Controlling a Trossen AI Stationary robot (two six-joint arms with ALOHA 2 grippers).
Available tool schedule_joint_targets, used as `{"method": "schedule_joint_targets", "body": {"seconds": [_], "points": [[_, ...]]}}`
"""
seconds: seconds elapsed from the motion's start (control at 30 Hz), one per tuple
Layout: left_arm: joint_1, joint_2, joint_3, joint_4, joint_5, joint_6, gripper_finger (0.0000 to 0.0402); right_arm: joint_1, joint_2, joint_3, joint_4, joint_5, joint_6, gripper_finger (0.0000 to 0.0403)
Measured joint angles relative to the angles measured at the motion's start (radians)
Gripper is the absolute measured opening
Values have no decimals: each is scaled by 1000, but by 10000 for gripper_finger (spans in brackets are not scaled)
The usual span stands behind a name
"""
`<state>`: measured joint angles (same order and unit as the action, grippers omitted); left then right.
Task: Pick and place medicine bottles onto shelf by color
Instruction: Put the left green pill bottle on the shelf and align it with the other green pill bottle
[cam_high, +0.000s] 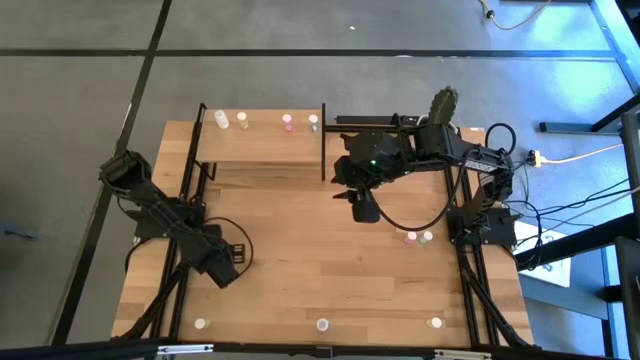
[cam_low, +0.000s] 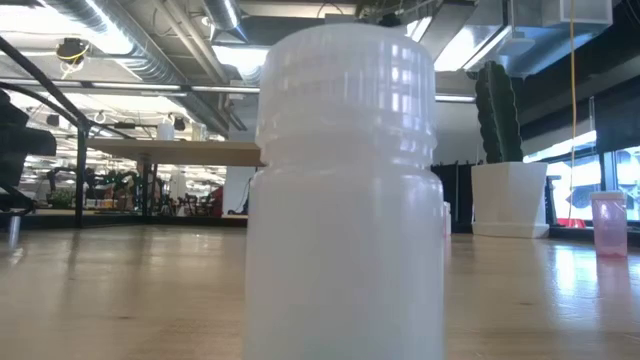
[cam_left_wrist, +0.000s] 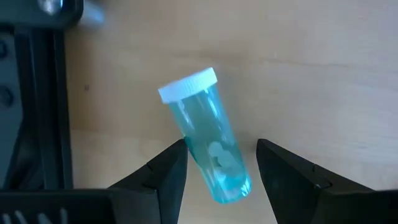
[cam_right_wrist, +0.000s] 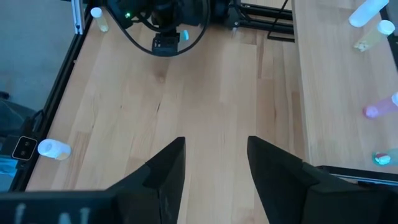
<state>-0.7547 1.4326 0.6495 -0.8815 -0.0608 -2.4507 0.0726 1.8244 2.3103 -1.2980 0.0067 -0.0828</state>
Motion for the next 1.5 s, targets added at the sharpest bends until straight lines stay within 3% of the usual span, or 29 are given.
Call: {"method": "schedule_joint_targets", "body": {"seconds": [0.13,0.6,1.1,1.5], "points": [[-7,12,0,-33,-57,68,186,0,0,0,1,0,1,174],[-7,43,3,-43,-67,116,181,0,0,0,8,0,-1,174],[-6,45,1,-30,-71,276,73,0,0,0,7,0,1,174],[-6,-103,29,6,-157,557,64,0,0,0,13,0,0,174]]}}
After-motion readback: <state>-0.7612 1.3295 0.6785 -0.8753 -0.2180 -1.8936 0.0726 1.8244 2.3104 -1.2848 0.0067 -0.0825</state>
